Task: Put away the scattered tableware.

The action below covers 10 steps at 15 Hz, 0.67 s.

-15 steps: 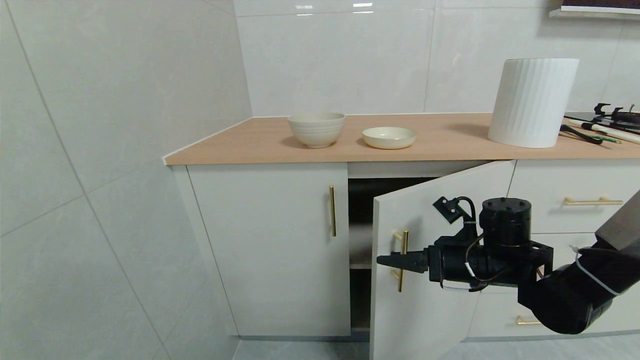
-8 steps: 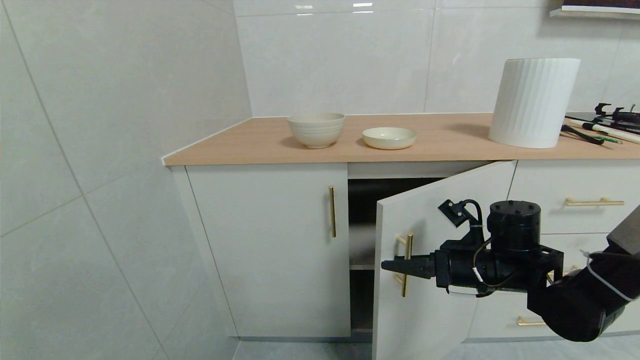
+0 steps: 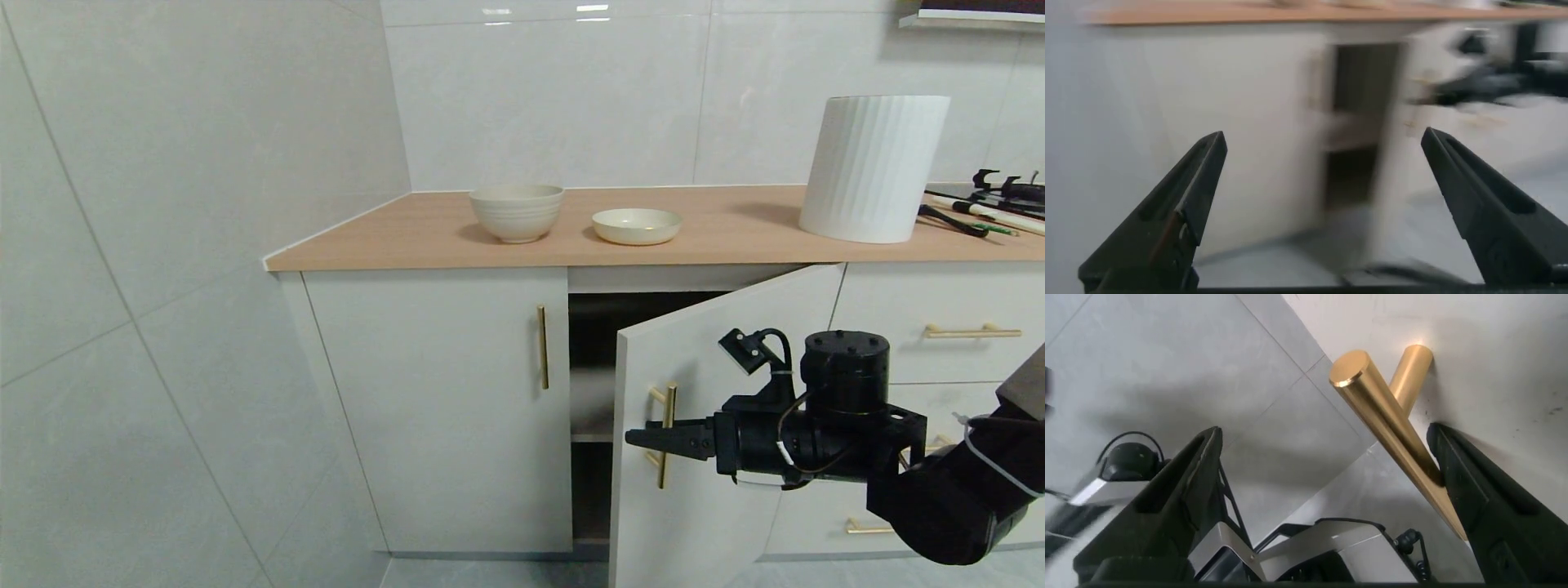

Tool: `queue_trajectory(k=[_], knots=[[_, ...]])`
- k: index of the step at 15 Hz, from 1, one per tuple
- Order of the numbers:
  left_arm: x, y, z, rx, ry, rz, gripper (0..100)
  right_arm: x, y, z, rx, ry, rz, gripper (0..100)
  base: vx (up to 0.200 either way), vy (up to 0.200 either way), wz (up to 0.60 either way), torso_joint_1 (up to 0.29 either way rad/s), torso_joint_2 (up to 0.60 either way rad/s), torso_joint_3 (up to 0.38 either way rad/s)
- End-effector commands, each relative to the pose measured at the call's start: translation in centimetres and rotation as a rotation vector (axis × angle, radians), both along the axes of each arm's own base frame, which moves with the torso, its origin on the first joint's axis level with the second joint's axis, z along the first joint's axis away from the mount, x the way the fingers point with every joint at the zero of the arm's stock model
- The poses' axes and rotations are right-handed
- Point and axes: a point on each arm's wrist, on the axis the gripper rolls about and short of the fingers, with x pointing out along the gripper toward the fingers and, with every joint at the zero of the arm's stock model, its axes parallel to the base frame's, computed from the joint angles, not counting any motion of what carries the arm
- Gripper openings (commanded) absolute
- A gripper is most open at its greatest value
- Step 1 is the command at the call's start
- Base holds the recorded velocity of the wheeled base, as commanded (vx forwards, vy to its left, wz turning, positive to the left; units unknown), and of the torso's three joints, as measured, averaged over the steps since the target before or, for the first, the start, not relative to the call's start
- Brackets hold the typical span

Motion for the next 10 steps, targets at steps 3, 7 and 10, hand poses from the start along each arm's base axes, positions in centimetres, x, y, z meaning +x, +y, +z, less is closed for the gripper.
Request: queue_trajectory(k=[3,7,10], knots=[[15.5,-3.1,5.2,0.006,0.385,-0.415,100,0.1,0.0,0.0,0.004,-0.008,-0.002,100,0.0,0.0,0.0,0.0,0.0,0.0],[26.2,-9.2,-3.1,0.05,0.603,-0.535,100,0.3,0.2,-0.3,0.01,-0.015,-0.001,100,0.0,0.0,0.0,0.0,0.0,0.0],[30.2,-12.1,-7.8,0.051,0.611,-0.534,100,1.0,0.5,-0.7,0.019,-0.027,-0.002,100,0.0,0.0,0.0,0.0,0.0,0.0]])
